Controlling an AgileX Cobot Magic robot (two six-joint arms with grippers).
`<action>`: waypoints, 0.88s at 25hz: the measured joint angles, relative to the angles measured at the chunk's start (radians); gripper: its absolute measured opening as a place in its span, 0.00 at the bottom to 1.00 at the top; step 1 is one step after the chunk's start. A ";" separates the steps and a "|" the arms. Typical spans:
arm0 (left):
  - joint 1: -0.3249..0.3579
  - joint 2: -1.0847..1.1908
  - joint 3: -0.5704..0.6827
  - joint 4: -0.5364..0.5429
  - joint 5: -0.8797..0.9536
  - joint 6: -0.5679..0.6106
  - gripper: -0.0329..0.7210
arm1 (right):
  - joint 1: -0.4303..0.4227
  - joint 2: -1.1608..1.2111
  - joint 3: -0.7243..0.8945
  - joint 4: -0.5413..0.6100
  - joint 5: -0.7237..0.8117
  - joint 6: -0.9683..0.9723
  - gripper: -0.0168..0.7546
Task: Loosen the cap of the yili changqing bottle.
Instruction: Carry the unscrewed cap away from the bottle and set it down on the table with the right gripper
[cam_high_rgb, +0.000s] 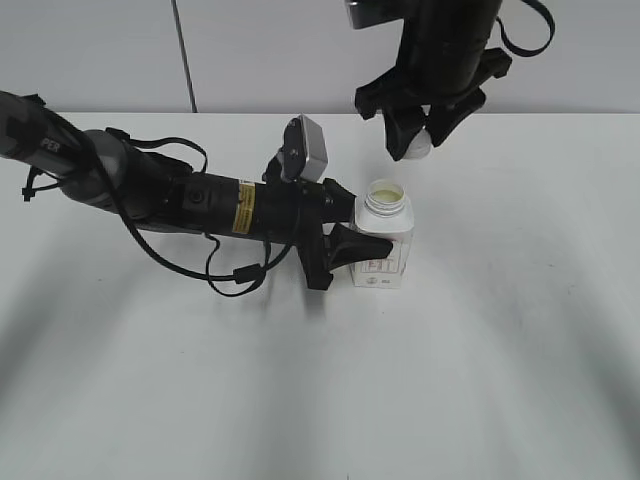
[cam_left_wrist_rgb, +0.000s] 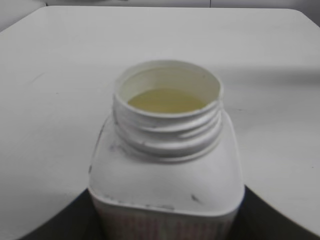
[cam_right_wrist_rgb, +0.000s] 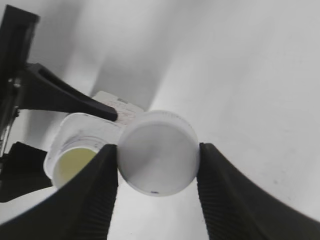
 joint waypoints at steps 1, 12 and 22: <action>0.000 0.000 0.000 0.000 0.001 0.000 0.52 | -0.014 0.000 0.000 0.000 0.000 0.003 0.53; 0.000 0.000 0.000 0.000 0.001 0.000 0.52 | -0.185 0.000 0.214 -0.011 -0.074 0.080 0.53; 0.000 0.000 0.000 0.000 0.001 0.000 0.52 | -0.196 0.000 0.465 -0.011 -0.527 0.188 0.53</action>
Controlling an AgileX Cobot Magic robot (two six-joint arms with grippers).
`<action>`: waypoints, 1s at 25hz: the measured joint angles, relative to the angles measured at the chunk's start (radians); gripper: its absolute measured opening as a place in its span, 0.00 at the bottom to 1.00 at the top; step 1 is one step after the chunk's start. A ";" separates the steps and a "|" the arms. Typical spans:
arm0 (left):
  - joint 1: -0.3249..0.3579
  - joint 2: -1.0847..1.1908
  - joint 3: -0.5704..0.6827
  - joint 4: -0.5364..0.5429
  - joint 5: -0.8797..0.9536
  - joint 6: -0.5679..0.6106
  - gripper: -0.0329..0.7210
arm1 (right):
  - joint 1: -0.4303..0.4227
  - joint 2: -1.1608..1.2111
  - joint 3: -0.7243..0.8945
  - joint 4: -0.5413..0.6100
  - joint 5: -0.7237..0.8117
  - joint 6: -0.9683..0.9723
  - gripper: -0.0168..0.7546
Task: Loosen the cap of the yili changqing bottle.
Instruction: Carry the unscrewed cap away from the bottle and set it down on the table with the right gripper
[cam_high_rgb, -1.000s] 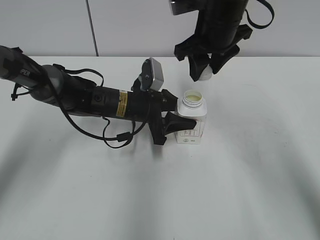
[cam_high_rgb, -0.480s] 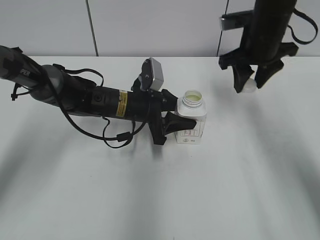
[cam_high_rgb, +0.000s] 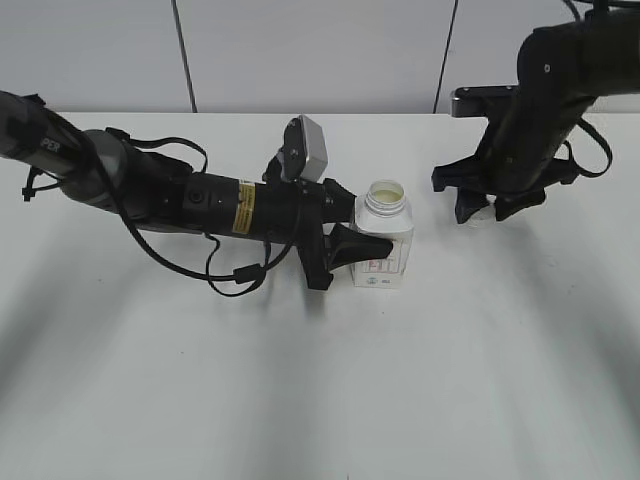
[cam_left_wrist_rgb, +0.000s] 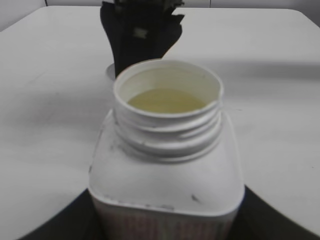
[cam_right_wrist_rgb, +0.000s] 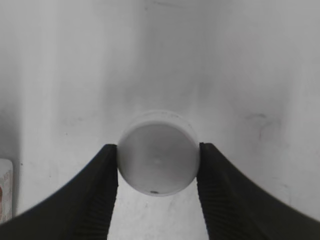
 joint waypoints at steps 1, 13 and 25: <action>0.000 0.000 0.000 0.000 0.000 0.000 0.52 | 0.000 0.000 0.010 0.000 -0.021 0.002 0.53; 0.000 0.000 0.000 0.000 0.000 0.000 0.52 | 0.000 0.057 0.050 -0.022 -0.140 0.014 0.53; 0.000 -0.001 0.000 0.023 0.008 0.001 0.65 | 0.000 0.058 0.050 -0.029 -0.138 0.014 0.80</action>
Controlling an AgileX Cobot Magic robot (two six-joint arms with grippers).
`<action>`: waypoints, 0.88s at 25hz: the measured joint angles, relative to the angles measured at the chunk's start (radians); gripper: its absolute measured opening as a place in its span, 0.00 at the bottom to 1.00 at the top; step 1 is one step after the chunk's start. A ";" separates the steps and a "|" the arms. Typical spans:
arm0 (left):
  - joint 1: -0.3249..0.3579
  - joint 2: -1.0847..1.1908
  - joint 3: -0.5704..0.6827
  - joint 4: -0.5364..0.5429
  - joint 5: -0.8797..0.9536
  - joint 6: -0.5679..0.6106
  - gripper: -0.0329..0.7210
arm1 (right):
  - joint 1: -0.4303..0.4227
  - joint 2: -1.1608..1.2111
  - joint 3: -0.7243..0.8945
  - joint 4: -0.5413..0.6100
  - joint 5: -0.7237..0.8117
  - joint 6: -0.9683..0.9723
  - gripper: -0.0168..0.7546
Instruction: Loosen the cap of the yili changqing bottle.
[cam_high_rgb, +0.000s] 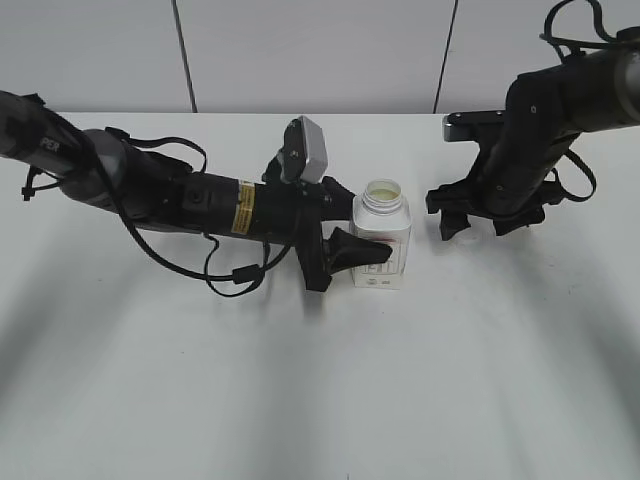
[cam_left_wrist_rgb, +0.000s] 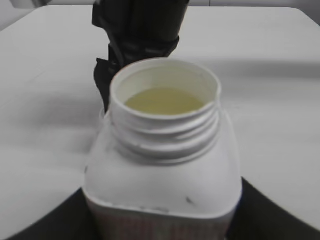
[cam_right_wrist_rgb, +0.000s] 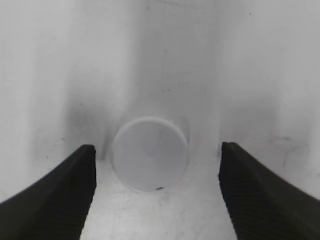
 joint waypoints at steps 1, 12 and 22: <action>0.000 0.000 0.000 0.015 0.002 0.000 0.72 | 0.000 -0.005 0.000 0.000 0.001 0.000 0.80; 0.105 -0.021 0.000 0.159 -0.091 -0.117 0.81 | 0.000 -0.126 0.000 0.000 0.085 -0.018 0.79; 0.194 -0.128 0.000 0.297 -0.050 -0.318 0.81 | 0.000 -0.274 -0.001 -0.048 0.112 -0.027 0.79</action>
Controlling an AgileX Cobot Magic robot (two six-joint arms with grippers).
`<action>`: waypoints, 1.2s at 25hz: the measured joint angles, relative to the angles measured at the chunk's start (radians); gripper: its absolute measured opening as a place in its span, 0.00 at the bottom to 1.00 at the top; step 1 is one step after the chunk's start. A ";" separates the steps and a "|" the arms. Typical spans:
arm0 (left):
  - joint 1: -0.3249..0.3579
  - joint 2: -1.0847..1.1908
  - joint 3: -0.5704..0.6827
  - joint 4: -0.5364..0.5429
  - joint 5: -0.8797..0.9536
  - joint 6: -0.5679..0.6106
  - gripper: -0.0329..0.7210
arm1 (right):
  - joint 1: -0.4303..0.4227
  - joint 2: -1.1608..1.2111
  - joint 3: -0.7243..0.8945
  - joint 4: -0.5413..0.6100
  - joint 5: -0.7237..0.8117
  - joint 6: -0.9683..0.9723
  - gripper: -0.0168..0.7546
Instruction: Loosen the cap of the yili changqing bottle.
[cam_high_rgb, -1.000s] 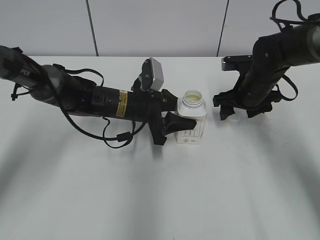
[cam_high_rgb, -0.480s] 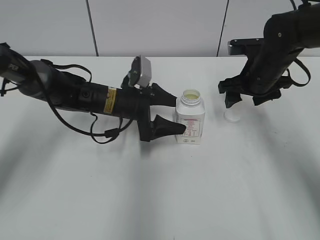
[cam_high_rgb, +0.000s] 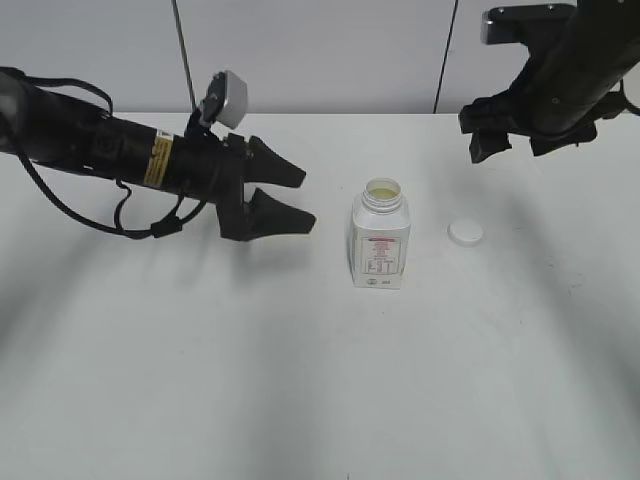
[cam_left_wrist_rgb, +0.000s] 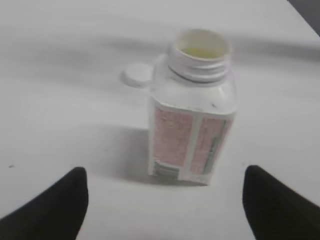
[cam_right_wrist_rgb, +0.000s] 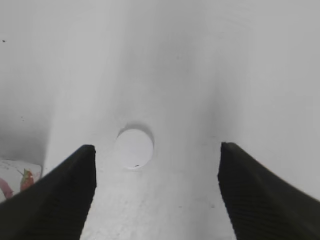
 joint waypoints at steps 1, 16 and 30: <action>0.004 -0.026 0.000 0.000 0.048 -0.021 0.81 | 0.000 -0.016 -0.003 -0.022 -0.002 -0.001 0.79; 0.006 -0.199 0.000 -0.170 1.163 -0.088 0.79 | 0.000 -0.077 -0.017 -0.364 -0.085 0.018 0.79; 0.022 -0.357 -0.078 -1.234 1.675 0.905 0.78 | -0.061 -0.077 -0.358 -0.250 0.154 0.022 0.79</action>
